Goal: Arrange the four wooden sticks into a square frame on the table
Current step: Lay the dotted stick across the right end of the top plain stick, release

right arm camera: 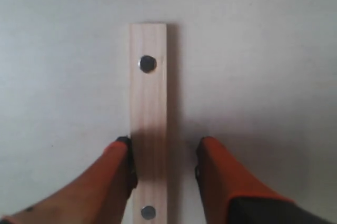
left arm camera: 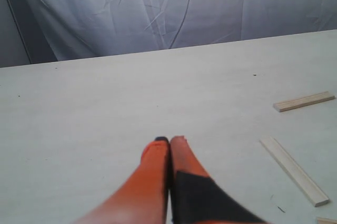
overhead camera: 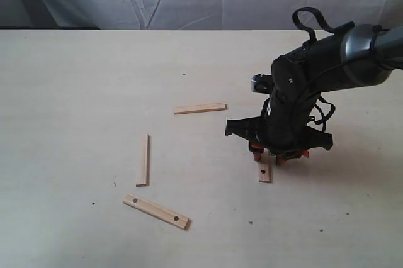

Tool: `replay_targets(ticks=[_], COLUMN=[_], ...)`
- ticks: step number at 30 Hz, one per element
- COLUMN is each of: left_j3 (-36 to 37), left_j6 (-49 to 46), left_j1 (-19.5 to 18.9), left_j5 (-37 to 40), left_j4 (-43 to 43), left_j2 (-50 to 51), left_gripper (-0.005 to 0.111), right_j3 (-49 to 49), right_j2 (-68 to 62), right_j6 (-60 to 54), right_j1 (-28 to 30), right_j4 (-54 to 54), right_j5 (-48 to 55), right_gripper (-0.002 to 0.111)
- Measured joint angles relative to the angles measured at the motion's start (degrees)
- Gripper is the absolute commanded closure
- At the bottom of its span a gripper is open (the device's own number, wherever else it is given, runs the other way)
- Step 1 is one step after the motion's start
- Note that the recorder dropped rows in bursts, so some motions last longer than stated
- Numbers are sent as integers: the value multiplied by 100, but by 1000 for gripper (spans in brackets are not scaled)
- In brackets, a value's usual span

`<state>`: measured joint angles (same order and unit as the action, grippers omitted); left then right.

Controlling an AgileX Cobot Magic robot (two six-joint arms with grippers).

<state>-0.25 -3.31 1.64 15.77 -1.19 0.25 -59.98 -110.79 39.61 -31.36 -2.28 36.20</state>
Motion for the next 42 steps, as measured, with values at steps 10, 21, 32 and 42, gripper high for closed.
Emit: replay_targets(ticks=[10,21,32,42], left_j3=[0,0,0,0], left_j6=[0,0,0,0], left_j1=[0,0,0,0], left_j5=[0,0,0,0], left_j4=[0,0,0,0], left_j2=[0,0,0,0], left_gripper=[107,107,107,107], right_j3=[-53,-1743,-2923,-2923], right_j2=[-88,-238,-1493,-1600], right_j6=[-29,-1268,-1764,-1804], right_j1=[-159,-181,-181,-181], right_j4=[-73,-110,288,287], right_j5=[-52,569,803,926], right_gripper=[109,109,109,92])
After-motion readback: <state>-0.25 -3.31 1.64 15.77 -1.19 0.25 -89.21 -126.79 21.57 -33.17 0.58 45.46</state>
